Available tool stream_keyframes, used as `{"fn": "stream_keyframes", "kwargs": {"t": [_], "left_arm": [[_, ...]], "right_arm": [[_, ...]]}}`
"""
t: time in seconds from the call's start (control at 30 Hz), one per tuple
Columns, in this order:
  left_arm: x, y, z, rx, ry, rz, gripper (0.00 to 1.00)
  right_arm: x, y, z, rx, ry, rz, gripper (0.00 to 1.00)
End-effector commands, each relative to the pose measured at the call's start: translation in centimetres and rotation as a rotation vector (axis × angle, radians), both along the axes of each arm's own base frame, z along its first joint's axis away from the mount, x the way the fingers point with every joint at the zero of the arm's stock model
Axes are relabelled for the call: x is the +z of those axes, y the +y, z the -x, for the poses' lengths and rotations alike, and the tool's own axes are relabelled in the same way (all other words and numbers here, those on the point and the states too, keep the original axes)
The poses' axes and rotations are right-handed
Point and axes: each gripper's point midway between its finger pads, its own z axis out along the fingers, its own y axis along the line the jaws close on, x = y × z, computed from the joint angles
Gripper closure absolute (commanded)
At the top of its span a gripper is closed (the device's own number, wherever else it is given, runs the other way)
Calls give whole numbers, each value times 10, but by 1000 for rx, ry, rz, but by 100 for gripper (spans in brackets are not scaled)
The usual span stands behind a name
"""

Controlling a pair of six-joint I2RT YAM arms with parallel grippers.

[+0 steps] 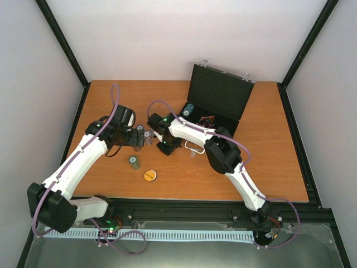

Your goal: Pack up texas hold em set

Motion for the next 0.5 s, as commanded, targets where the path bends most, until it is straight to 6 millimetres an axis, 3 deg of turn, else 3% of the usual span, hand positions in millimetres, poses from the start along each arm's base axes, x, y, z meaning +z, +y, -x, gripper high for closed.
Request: {"fn": "stream_keyframes", "kwargs": {"t": [0.0, 0.2, 0.47], "left_arm": [[5, 1, -1, 13, -20, 9, 0], [5, 0, -3, 13, -22, 10, 0], [3, 0, -2, 10, -18, 10, 0]], "right_arm": [[-42, -12, 15, 8, 87, 64, 61], [-27, -15, 10, 2, 53, 71, 62], [25, -11, 0, -8, -19, 34, 62]]}}
